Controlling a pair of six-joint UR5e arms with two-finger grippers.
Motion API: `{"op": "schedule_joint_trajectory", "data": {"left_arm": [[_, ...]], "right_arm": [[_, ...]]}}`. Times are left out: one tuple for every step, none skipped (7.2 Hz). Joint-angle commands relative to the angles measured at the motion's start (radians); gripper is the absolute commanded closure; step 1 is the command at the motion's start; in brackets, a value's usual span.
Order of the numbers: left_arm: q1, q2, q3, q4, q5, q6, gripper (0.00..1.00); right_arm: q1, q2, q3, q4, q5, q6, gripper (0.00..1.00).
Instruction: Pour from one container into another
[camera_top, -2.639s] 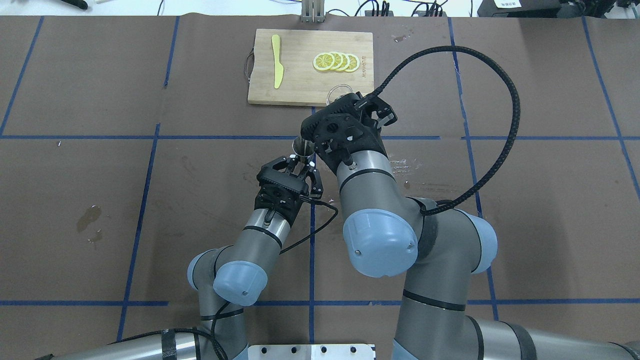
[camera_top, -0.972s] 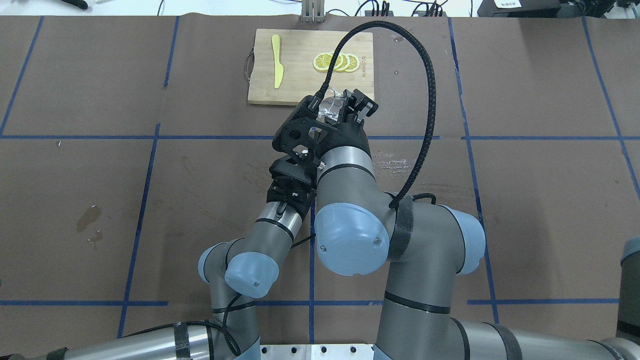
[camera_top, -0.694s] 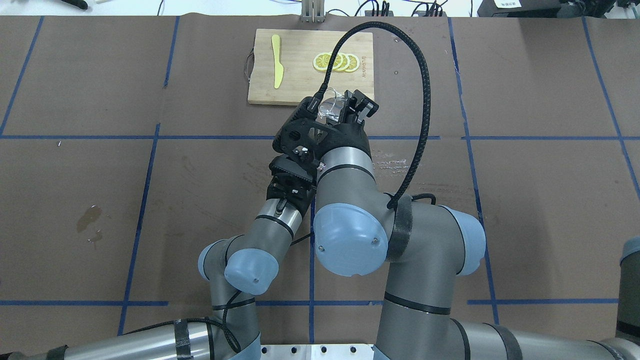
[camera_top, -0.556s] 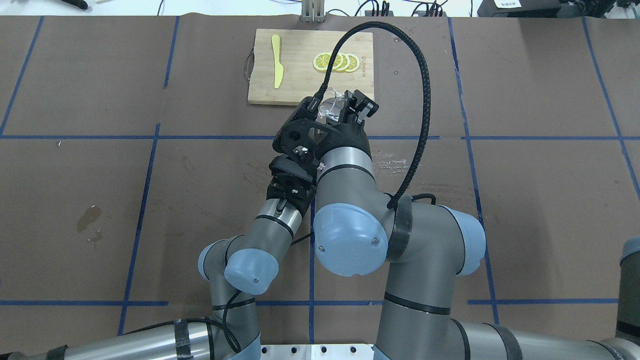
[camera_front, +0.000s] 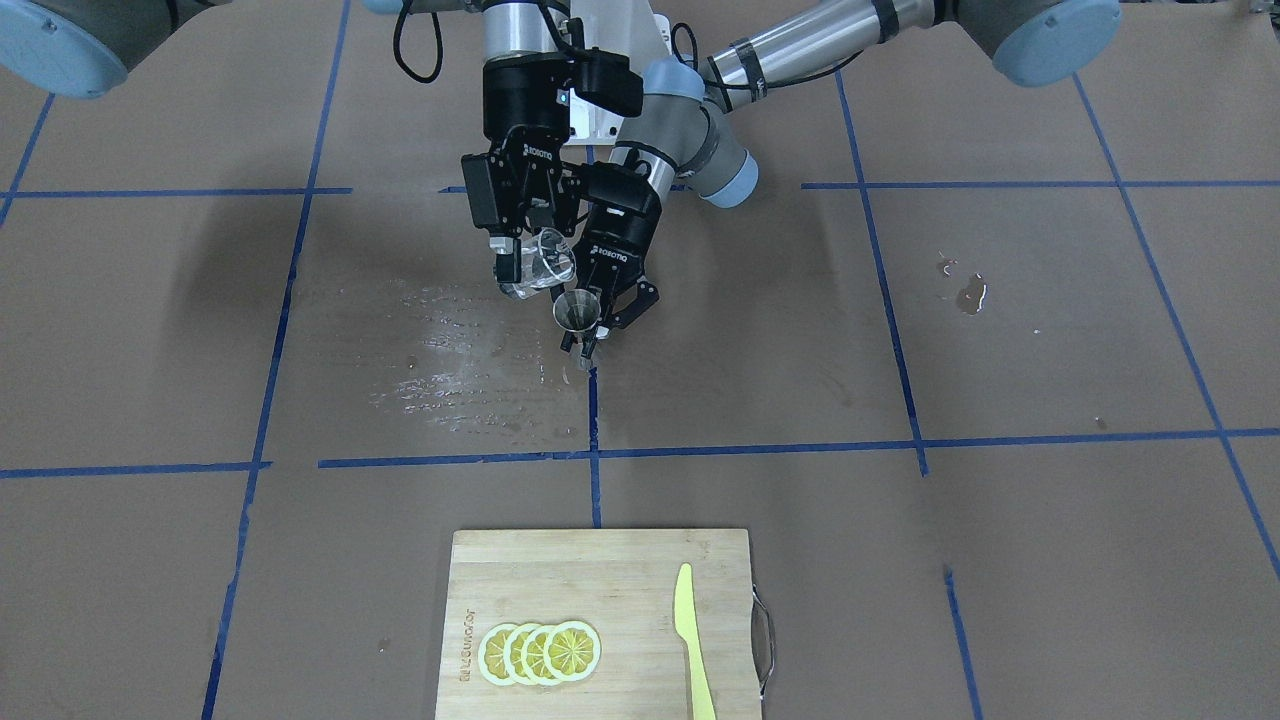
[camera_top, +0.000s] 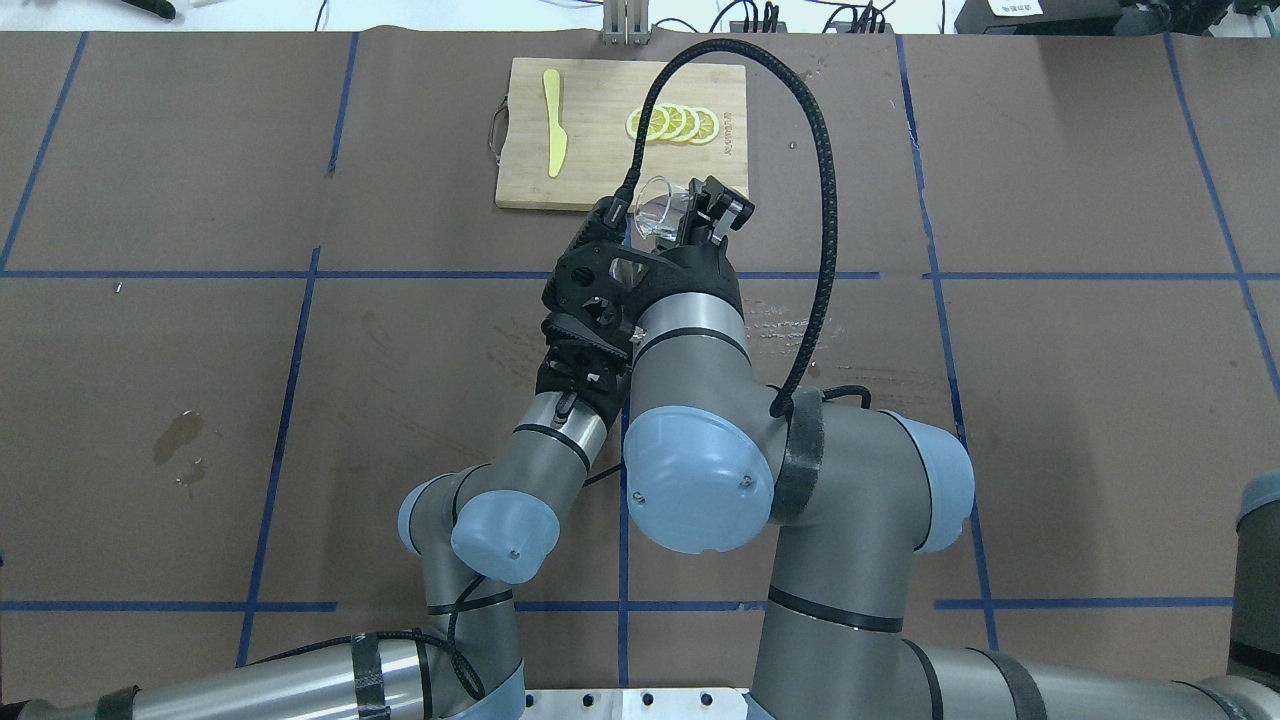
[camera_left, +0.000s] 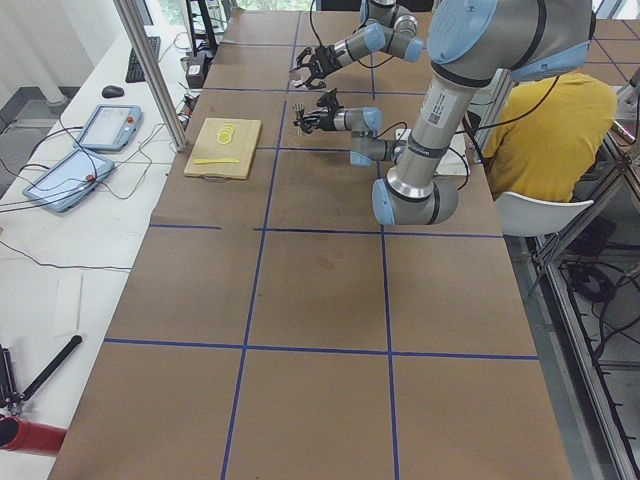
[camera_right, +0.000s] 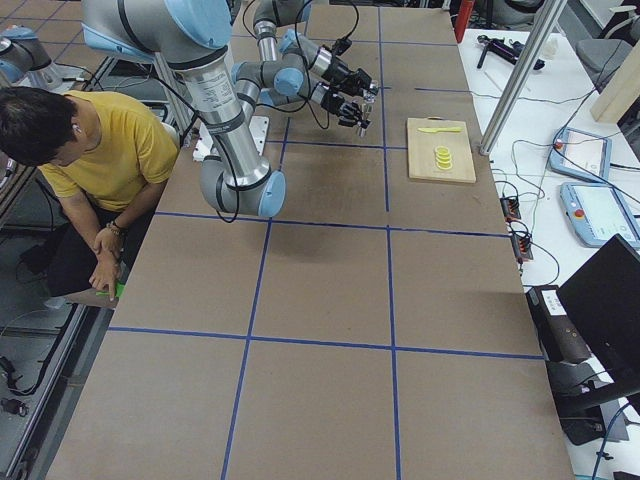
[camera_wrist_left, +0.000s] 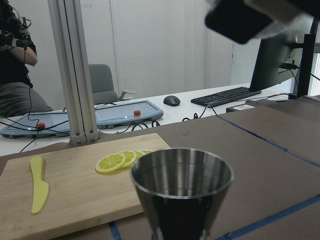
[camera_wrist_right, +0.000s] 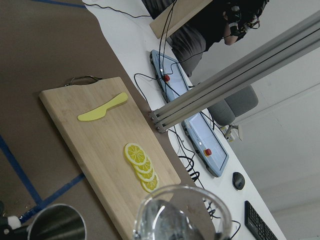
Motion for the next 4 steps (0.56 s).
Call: {"op": "schedule_joint_trajectory", "data": {"left_arm": [[0.001,-0.003,0.002,0.0,0.0,0.0,1.0],[0.001,-0.005,0.002,0.0,0.0,0.002,1.0],[0.001,-0.006,0.002,0.0,0.0,0.0,1.0],[-0.001,-0.011,0.002,0.0,0.0,0.0,1.0]], "right_arm": [[0.0,0.001,0.004,-0.019,0.0,-0.05,0.97],[0.0,0.014,0.005,-0.041,-0.003,-0.085,0.97],[0.0,0.016,0.004,-0.046,-0.006,-0.096,0.97],[0.0,0.016,0.002,-0.046,-0.008,-0.116,0.97]]}}
